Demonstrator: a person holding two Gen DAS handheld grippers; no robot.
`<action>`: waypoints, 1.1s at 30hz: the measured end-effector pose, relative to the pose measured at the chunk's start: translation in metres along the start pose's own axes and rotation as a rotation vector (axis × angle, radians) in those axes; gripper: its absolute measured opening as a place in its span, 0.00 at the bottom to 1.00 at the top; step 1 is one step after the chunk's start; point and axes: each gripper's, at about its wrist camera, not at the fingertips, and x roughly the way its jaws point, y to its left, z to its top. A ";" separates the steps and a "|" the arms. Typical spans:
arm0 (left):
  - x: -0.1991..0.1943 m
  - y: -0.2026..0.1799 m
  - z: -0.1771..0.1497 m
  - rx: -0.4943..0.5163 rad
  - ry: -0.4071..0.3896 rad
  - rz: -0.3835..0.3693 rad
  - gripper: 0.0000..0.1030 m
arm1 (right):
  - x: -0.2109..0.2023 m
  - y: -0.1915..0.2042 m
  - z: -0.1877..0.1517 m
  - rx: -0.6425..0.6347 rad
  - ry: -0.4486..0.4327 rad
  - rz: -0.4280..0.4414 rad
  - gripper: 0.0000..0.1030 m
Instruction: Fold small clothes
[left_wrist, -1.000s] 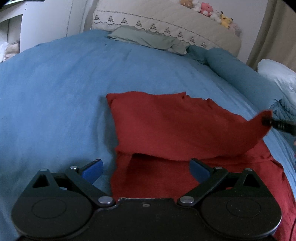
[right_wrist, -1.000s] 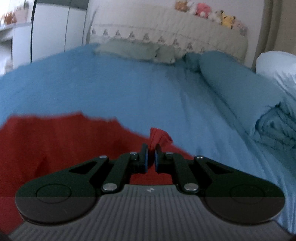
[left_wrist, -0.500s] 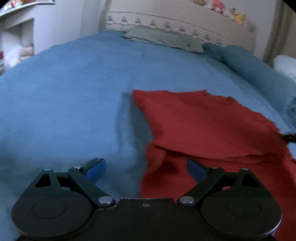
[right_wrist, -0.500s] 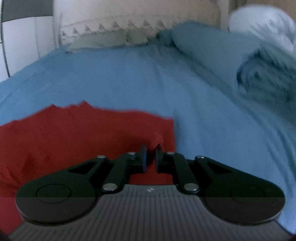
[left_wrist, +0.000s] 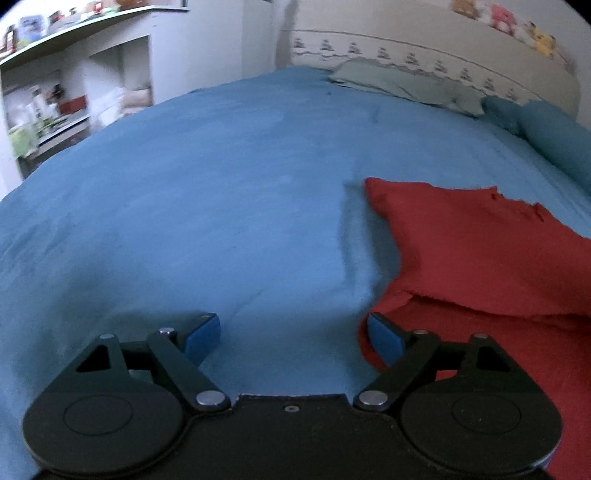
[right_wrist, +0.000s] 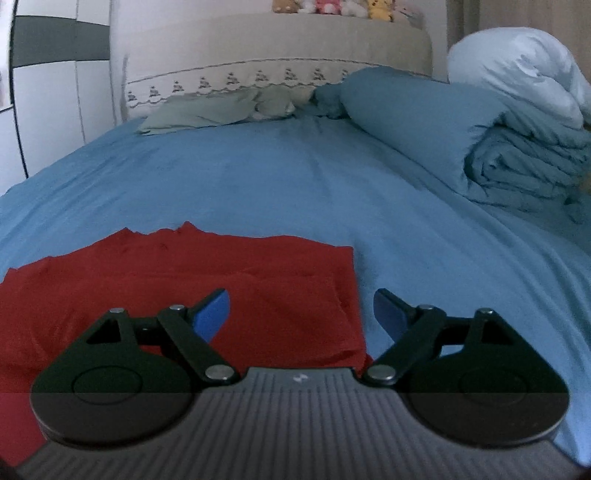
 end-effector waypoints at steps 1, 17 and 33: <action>-0.007 0.000 0.001 -0.012 -0.008 0.008 0.83 | 0.003 0.001 0.000 -0.005 0.003 0.012 0.98; 0.082 -0.082 0.078 0.074 -0.003 -0.292 1.00 | 0.043 0.004 -0.019 -0.083 0.088 0.175 0.99; -0.085 -0.046 0.084 0.066 -0.161 -0.209 1.00 | -0.079 -0.045 0.009 -0.055 0.001 0.211 1.00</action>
